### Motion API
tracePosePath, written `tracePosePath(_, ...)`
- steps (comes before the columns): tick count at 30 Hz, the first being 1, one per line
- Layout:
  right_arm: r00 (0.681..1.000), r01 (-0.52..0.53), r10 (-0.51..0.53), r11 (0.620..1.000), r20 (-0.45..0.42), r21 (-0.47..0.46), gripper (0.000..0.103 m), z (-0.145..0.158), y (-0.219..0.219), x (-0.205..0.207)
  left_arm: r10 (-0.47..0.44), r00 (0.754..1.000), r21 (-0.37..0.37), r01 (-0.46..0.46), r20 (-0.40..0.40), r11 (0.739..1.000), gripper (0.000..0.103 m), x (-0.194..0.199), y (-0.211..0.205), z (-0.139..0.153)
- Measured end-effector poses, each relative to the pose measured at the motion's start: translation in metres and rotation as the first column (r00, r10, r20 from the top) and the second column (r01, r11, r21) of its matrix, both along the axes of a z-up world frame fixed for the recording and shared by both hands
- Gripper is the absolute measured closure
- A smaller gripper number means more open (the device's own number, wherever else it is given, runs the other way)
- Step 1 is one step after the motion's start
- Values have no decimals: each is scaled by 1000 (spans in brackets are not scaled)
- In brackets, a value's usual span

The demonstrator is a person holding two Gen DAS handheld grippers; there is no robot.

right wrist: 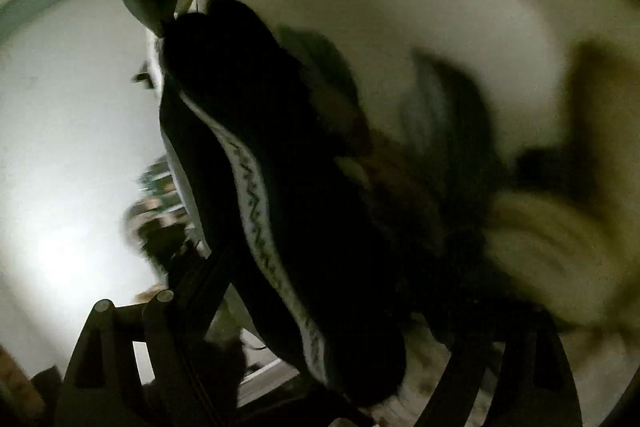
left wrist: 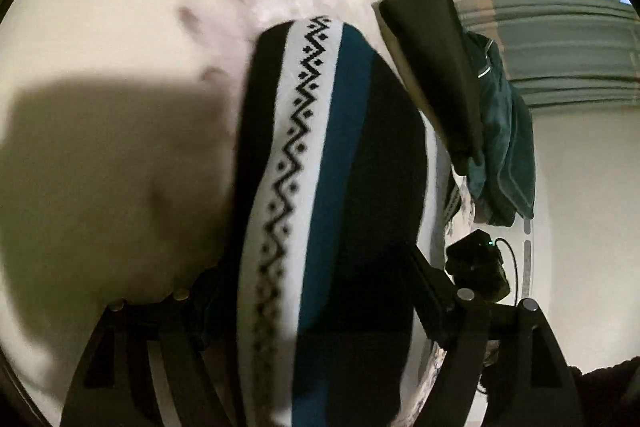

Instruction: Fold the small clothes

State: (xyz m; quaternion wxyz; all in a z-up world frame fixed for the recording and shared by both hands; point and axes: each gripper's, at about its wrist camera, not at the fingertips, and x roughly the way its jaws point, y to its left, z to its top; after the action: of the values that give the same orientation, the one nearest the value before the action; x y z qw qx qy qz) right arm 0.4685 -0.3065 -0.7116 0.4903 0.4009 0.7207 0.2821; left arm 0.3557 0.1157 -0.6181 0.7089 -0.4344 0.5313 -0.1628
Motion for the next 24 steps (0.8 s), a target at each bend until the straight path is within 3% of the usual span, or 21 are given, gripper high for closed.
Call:
tracePosePath(3,999,-25,21,991,25,130,8,-2,24,6,-23,1000,-29,23,14,999,27,8,-5,-1)
tracePosePath(6,997,-66,60,984,40,163,12,-4,54,8,-36,999,-47,38,41,998,30,8,-8,3)
tracePosePath(7,998,-51,47,986,30,157,18,-6,58,8,-24,999,-50,27,48,998,35,8,-8,5)
tracePosePath(8,999,-40,36,988,25,146,47,-7,60,8,-16,999,-62,19,49,998,61,7,-8,7)
tracePosePath(9,1000,-14,12,992,24,126,63,-7,60,6,-18,999,-66,21,46,998,69,7,-8,10)
tracePosePath(12,998,22,-29,994,57,111,69,10,61,-1,-23,998,-34,25,55,999,77,14,-9,29)
tracePosePath(17,988,103,-114,990,108,99,71,62,58,-2,-64,996,7,64,67,998,82,46,-12,67)
tracePosePath(24,947,208,-224,974,230,92,71,156,40,54,-157,973,61,148,169,987,82,150,-35,147)
